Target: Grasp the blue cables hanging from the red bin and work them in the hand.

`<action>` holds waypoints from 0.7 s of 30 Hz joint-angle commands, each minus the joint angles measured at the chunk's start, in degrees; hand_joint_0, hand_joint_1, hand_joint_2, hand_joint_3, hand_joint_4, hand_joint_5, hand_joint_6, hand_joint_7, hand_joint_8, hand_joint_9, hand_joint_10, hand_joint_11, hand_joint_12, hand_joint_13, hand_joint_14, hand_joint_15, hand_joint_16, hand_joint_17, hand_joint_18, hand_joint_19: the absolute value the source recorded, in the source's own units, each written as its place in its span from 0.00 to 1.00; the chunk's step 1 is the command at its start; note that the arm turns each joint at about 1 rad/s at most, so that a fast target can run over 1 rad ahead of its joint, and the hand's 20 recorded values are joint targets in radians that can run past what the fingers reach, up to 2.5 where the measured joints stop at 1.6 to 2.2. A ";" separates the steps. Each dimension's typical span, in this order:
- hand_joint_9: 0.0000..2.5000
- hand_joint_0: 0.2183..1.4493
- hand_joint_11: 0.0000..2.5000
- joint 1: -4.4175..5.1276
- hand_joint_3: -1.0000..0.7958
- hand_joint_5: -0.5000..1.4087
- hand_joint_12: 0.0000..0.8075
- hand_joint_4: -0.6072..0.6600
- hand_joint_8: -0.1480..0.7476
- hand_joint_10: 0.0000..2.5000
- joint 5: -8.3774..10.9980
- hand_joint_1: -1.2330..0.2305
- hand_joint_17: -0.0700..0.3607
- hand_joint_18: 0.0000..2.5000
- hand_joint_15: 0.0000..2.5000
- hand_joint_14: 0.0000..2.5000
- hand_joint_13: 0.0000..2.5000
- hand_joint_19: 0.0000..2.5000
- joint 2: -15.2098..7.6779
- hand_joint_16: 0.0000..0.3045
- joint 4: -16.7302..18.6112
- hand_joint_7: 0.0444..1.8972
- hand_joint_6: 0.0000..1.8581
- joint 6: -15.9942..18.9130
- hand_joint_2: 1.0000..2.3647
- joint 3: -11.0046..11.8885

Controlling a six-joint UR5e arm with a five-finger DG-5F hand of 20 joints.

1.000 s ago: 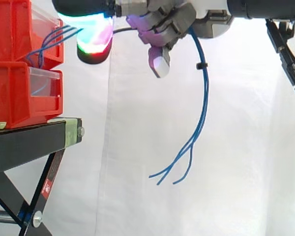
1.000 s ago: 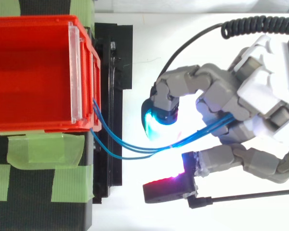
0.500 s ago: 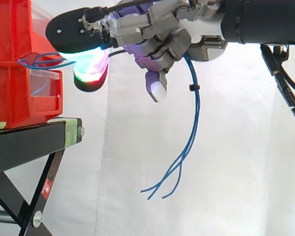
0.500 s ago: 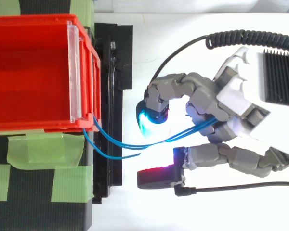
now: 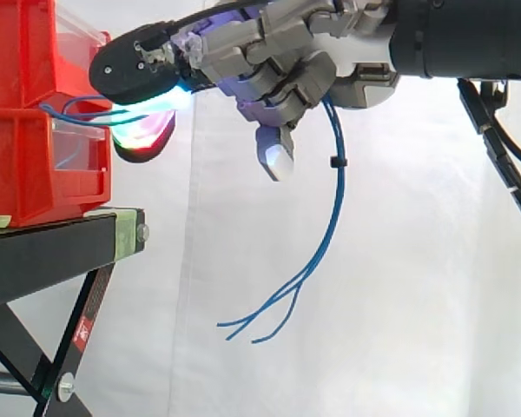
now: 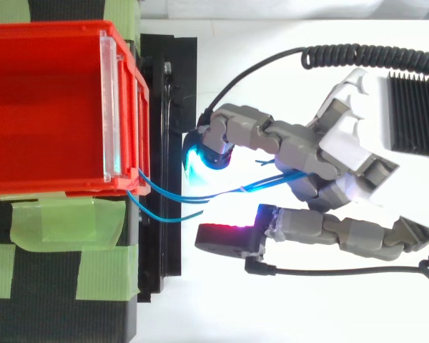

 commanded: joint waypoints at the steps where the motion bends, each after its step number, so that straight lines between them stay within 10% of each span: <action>1: 0.64 0.65 1.00 -0.02 0.69 0.40 0.58 0.72 0.56 1.00 0.00 0.44 0.49 0.99 0.58 1.00 0.70 0.22 -0.04 0.61 0.00 0.69 0.00 0.00 0.04 -0.03; 12: 0.64 0.67 1.00 0.07 0.43 0.39 0.58 0.70 0.56 1.00 0.44 0.43 0.49 0.99 0.58 1.00 0.70 0.22 0.05 0.61 0.18 0.70 0.06 0.00 0.02 -0.03; 21: 0.64 0.69 1.00 0.51 0.63 0.38 0.58 0.69 0.56 1.00 0.71 0.43 0.49 0.99 0.58 1.00 0.70 0.22 0.05 0.61 0.18 0.66 0.26 3.60 0.02 0.06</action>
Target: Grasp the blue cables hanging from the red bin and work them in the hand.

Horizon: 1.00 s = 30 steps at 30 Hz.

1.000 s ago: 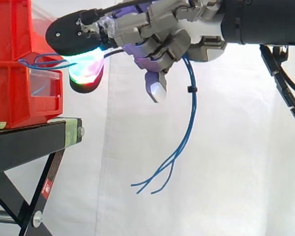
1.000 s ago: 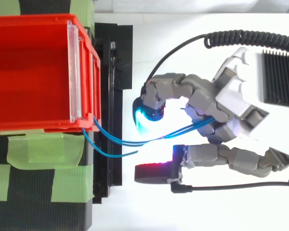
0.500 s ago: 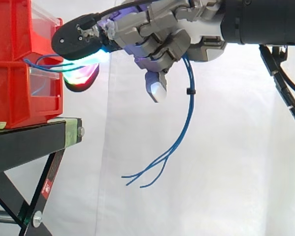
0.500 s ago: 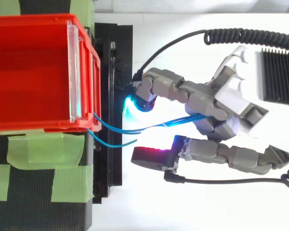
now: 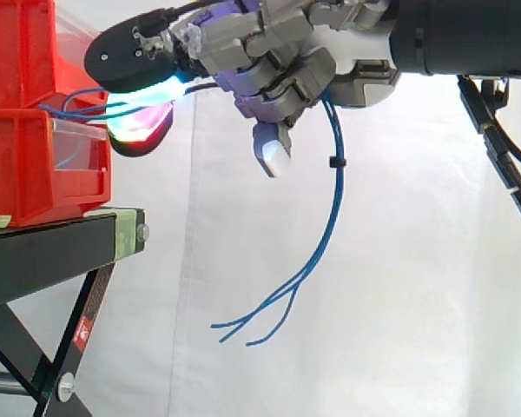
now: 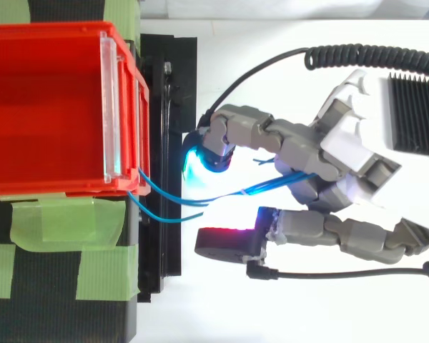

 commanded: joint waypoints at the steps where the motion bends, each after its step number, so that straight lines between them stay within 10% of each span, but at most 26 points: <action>1: 0.64 0.69 1.00 0.05 0.66 0.37 0.58 0.69 0.56 1.00 0.15 0.42 0.49 0.99 0.58 1.00 0.70 0.22 0.00 0.61 0.00 0.65 0.27 1.44 0.01 0.02; 7: 0.64 0.71 1.00 0.13 0.75 0.37 0.58 0.69 0.56 1.00 0.15 0.42 0.49 0.99 0.58 1.00 0.70 0.22 0.00 0.61 0.35 0.64 0.29 2.50 0.00 0.28; 13: 0.64 0.68 1.00 0.13 0.54 0.37 0.58 0.69 0.56 1.00 0.15 0.41 0.49 0.99 0.58 1.00 0.70 0.22 0.00 0.61 0.35 0.67 0.17 5.58 0.02 0.19; 23: 0.64 0.76 1.00 0.13 0.83 0.42 0.58 0.65 0.56 1.00 0.23 0.40 0.49 0.99 0.58 1.00 0.70 0.22 0.00 0.61 0.35 0.71 0.00 6.89 0.00 0.19; 30: 0.64 0.70 1.00 0.13 0.77 0.41 0.58 0.65 0.56 1.00 0.23 0.38 0.49 0.99 0.58 1.00 0.70 0.22 0.00 0.61 0.44 0.70 0.00 6.89 0.14 0.19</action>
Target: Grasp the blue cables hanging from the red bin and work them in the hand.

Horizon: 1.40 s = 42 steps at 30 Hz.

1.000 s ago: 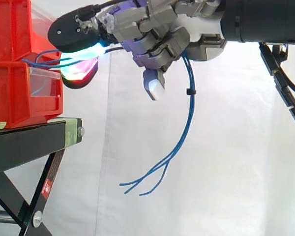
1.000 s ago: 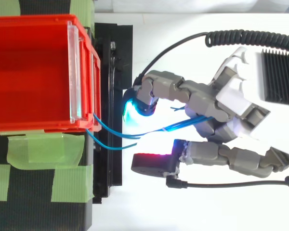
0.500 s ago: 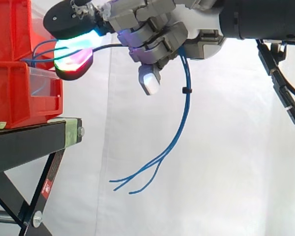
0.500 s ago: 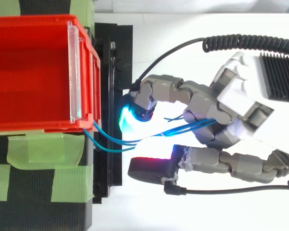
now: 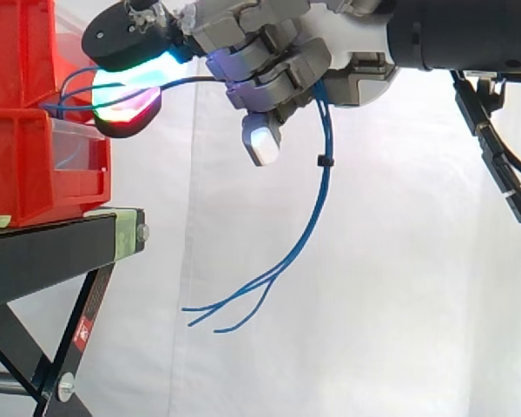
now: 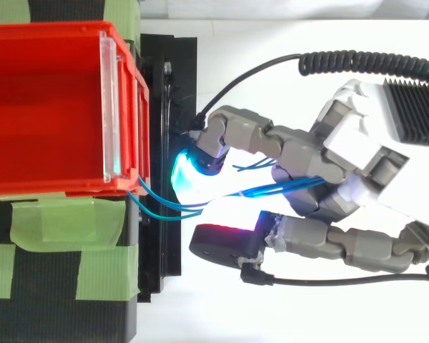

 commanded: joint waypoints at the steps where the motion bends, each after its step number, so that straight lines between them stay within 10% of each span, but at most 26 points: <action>1: 0.64 0.71 1.00 0.00 0.78 0.41 0.58 0.64 0.56 1.00 0.00 0.38 0.49 0.99 0.58 1.00 0.70 0.22 0.02 0.61 0.02 0.70 0.00 0.00 0.11 -0.01; 27: 0.64 0.76 1.00 0.00 0.81 0.42 0.58 0.61 0.56 1.00 2.20 0.39 0.49 0.99 0.58 1.00 0.70 0.22 0.02 0.61 0.55 0.71 0.00 5.80 0.15 0.08; 42: 0.64 0.78 1.00 0.44 0.82 0.42 0.58 0.61 0.56 1.00 5.89 0.38 0.49 0.99 0.58 1.00 0.70 0.22 0.02 0.61 0.11 0.71 0.00 15.74 0.09 0.08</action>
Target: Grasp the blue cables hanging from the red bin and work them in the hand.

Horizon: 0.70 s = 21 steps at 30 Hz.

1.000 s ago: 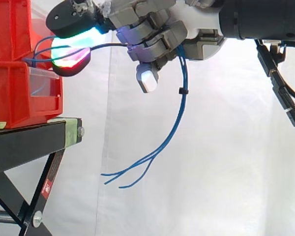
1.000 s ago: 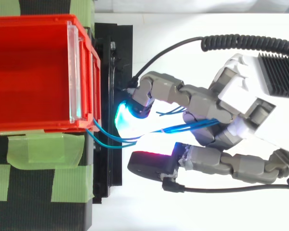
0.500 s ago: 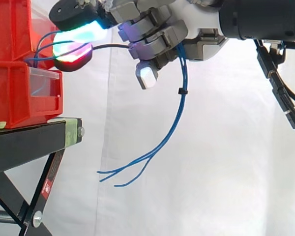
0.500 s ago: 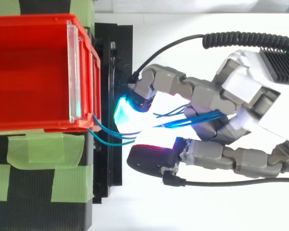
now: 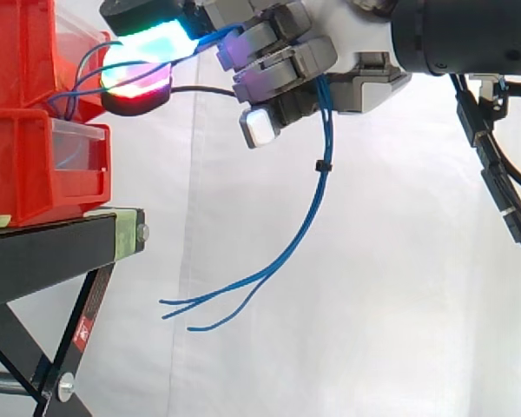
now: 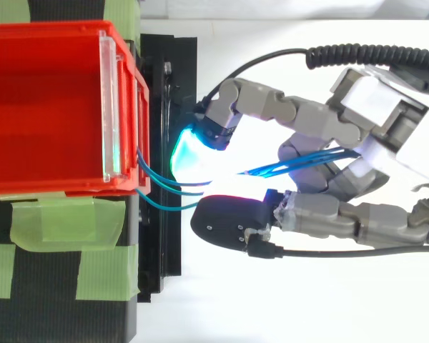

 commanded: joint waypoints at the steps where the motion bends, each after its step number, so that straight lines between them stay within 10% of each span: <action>1: 0.64 0.78 1.00 0.18 0.82 0.42 0.58 0.60 0.56 1.00 0.31 0.38 0.49 0.99 0.58 1.00 0.70 0.22 0.00 0.61 -0.30 0.71 0.00 1.60 0.09 0.04; 21: 0.64 0.73 1.00 0.18 0.73 0.40 0.58 0.62 0.56 1.00 0.31 0.36 0.49 0.99 0.58 1.00 0.70 0.22 0.00 0.61 -1.00 0.71 0.00 3.10 0.00 -0.05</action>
